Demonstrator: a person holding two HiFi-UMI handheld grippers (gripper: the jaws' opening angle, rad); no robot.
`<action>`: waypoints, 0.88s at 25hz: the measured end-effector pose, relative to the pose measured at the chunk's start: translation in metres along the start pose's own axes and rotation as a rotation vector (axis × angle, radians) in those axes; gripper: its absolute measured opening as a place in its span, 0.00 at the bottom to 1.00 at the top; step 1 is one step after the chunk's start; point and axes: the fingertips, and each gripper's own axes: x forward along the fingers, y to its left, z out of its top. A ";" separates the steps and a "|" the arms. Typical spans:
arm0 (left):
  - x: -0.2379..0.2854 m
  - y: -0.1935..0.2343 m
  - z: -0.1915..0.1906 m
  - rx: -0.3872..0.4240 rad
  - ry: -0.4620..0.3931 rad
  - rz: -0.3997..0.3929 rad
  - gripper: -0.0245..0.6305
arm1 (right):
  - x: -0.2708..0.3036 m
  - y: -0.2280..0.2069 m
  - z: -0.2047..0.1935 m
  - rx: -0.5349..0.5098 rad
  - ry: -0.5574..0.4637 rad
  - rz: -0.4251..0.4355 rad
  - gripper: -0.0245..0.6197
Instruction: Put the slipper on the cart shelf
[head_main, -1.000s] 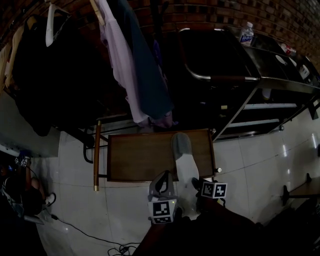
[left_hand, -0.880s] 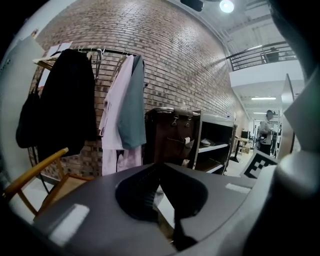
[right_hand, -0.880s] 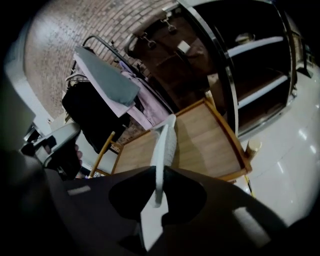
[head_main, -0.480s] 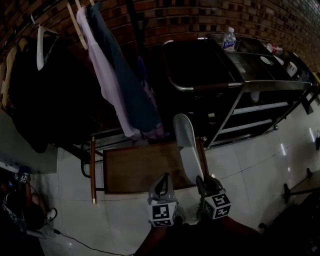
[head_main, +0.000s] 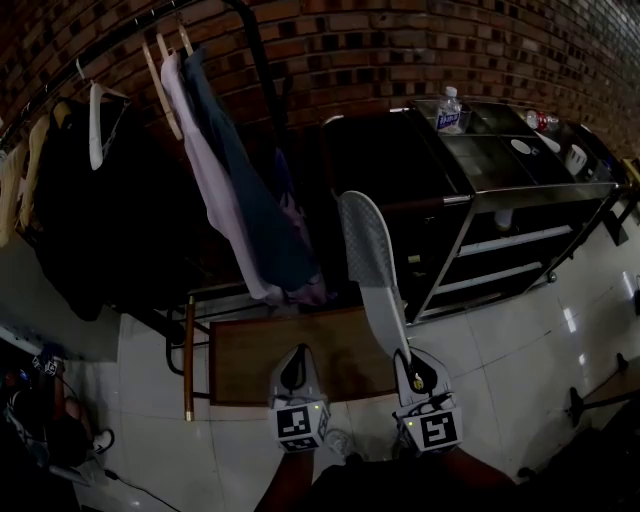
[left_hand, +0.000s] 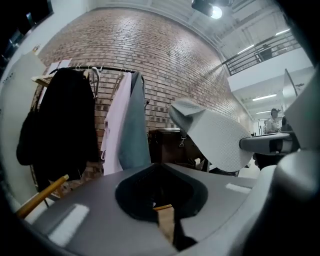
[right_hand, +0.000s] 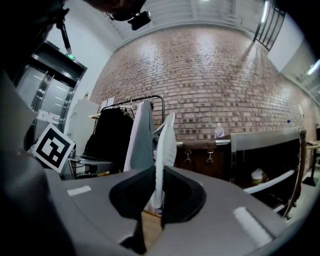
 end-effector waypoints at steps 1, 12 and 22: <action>0.001 0.000 0.006 0.000 -0.013 0.003 0.06 | 0.001 -0.002 0.005 -0.005 -0.014 -0.003 0.10; -0.003 -0.027 0.039 0.024 -0.108 -0.028 0.06 | 0.005 -0.007 0.025 -0.066 -0.071 0.020 0.10; -0.002 -0.037 0.043 0.044 -0.120 -0.042 0.06 | 0.007 -0.002 0.030 -0.115 -0.076 0.038 0.10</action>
